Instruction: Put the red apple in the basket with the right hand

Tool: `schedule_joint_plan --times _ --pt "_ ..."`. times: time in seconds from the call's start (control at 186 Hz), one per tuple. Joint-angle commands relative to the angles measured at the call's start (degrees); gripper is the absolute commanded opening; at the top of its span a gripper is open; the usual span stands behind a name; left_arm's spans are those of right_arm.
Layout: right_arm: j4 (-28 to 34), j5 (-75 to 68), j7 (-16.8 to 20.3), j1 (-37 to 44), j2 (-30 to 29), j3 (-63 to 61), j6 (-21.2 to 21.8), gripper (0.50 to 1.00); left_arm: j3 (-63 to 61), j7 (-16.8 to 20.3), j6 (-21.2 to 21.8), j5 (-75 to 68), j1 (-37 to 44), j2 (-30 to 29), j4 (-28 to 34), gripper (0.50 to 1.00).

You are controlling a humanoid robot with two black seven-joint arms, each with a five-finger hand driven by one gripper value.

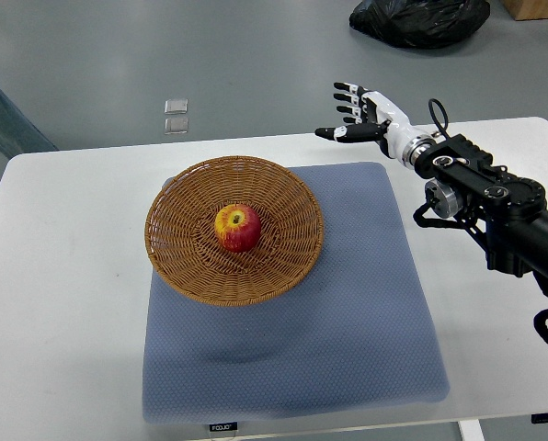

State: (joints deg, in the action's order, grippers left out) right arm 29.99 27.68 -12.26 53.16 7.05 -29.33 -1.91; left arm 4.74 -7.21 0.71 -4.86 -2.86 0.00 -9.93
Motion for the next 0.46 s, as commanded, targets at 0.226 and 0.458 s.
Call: schedule_joint_plan --times 0.226,0.458 --pt "-3.0 -11.6 -0.5 -1.0 0.4 -0.1 -3.0 0.913 -0.1 0.0 0.0 0.0 0.1 0.0 0.1 1.000" --pt "-2.9 -11.6 -0.8 -1.4 0.4 -0.1 -3.0 0.913 0.0 0.0 0.0 0.0 0.1 0.0 0.1 1.000"
